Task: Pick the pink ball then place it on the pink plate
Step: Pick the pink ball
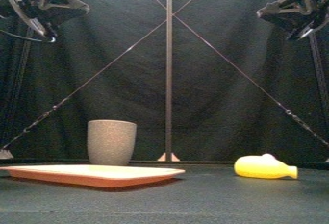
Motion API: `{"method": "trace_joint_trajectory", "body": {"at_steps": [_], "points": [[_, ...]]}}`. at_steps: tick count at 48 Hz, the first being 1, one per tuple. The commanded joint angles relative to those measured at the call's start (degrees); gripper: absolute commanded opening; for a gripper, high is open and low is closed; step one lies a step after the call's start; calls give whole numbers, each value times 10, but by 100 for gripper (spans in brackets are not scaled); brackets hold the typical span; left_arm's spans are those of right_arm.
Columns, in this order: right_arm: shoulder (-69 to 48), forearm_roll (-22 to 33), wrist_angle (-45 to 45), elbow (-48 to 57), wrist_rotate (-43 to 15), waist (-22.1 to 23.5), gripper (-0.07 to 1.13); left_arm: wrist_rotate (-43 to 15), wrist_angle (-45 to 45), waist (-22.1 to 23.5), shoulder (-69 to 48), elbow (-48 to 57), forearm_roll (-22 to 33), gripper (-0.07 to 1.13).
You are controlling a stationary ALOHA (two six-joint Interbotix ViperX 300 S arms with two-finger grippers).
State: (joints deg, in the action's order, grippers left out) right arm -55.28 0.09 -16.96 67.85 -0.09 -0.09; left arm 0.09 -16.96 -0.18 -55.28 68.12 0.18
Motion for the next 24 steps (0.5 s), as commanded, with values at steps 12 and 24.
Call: {"method": "trace_joint_trajectory", "body": {"at_steps": [12,24], "points": [[63,-4,-7,-16,-4,126,5,0,-5,-15,6,-4,0,3],[100,-39,-8,-4,-4,232,12,1,-5,-15,5,10,0,3]]}}
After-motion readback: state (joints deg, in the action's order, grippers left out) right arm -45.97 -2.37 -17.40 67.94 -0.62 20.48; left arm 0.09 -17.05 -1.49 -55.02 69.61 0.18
